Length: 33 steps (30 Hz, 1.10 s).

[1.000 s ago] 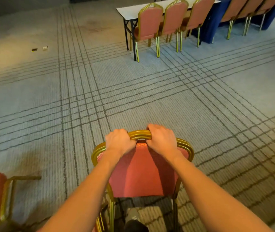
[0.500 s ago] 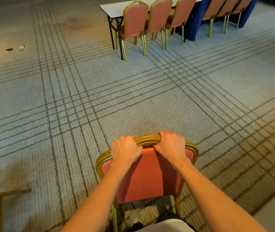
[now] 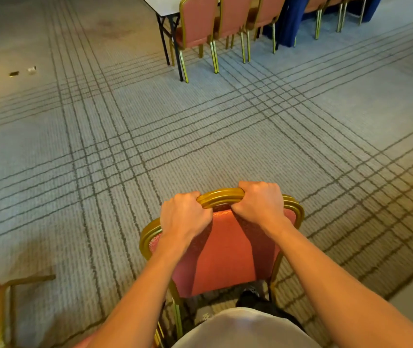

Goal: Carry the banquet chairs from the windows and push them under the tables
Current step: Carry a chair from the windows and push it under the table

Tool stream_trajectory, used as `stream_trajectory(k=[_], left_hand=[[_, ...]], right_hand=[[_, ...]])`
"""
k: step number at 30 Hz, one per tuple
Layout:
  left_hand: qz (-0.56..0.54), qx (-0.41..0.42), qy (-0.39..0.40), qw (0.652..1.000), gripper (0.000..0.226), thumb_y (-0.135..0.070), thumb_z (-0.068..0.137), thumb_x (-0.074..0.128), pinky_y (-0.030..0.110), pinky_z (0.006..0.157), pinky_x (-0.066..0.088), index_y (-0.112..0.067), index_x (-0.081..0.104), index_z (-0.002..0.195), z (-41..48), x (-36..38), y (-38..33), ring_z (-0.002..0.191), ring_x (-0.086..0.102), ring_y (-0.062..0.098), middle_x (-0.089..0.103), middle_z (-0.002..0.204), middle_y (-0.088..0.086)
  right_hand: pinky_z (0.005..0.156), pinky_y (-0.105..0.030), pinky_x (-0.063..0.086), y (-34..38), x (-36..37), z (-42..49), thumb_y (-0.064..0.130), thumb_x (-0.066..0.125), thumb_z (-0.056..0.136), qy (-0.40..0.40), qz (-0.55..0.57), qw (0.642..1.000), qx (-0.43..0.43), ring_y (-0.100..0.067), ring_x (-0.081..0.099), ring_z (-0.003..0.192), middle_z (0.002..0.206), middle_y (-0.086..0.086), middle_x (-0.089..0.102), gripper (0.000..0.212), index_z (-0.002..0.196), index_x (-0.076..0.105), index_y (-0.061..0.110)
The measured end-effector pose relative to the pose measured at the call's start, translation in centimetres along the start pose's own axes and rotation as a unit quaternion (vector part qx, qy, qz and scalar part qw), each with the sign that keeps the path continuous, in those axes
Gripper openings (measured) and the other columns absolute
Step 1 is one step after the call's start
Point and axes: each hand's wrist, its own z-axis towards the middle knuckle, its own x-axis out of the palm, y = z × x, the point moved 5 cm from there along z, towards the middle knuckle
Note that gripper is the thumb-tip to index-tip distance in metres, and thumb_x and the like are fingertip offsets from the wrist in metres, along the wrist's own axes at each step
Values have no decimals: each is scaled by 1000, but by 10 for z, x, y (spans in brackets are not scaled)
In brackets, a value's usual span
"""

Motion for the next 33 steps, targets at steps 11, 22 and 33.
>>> stream_trajectory(k=[11,22,33], left_hand=[[21,85,-21,996,26,-41,81,60,35,63,38,-22,50,67,39,-1,-111,82,67,32,72,79,5],[63,157,-31,985,25,-47,85,55,36,71,43,-24,55,75,97,15,-230,90,69,27,73,87,2],[12,218,6,976,35,-47,83,56,33,62,31,-22,47,60,223,62,-340,76,67,26,66,70,-1]], right_hand=[[50,-25,28,-108,-35,13,33,68,60,-112,45,993,8,-27,54,42,46,1,54,23,55,50,20],[51,-23,25,-223,-74,35,36,66,56,-153,32,987,31,-24,52,40,45,3,52,24,53,45,24],[51,-30,44,-357,-72,111,37,75,65,-114,31,984,130,-24,54,46,49,4,55,32,59,46,24]])
